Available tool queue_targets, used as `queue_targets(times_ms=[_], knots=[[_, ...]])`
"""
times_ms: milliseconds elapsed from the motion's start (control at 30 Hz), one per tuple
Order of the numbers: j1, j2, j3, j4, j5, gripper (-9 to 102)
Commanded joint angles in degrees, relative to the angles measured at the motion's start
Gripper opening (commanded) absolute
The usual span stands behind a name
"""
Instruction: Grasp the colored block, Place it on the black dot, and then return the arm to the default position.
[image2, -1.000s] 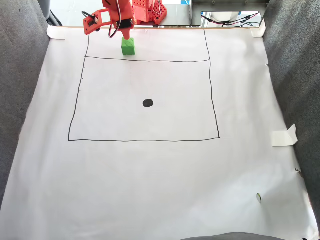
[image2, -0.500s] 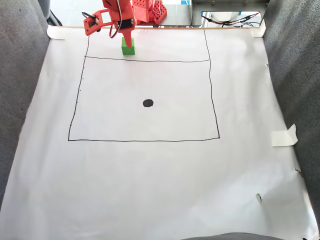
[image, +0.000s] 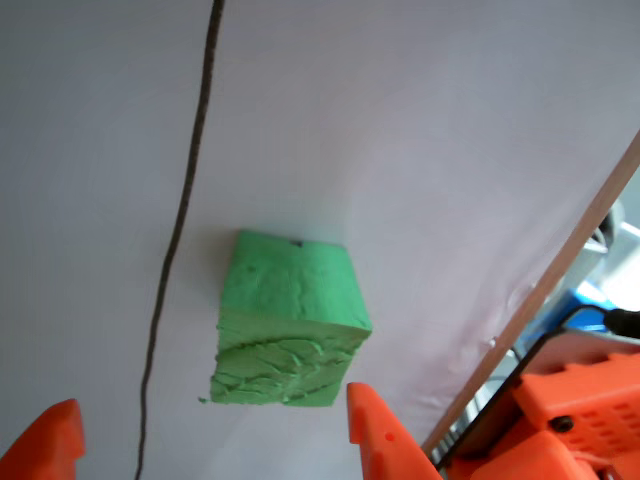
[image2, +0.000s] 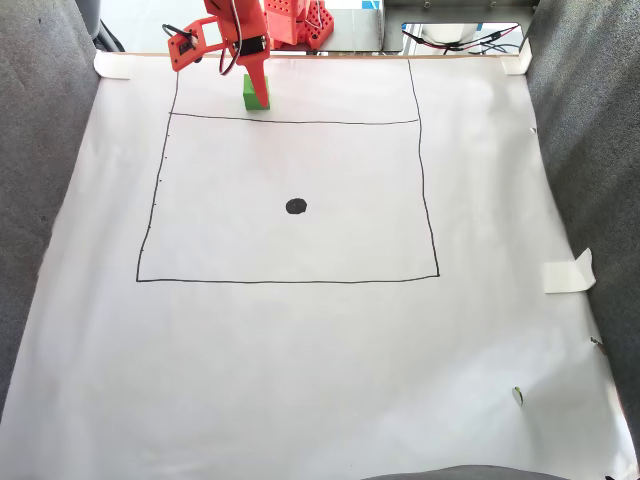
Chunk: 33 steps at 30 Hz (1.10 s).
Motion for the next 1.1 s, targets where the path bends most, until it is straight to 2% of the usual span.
queue_targets(times_ms=[0,267,1067], knots=[[0.09,0.70,0.70,-1.05,-0.53,33],[0.09,1.41,3.34,-0.88,-2.72,35],[3.78,-1.49,6.86,-8.17,-5.62,38]])
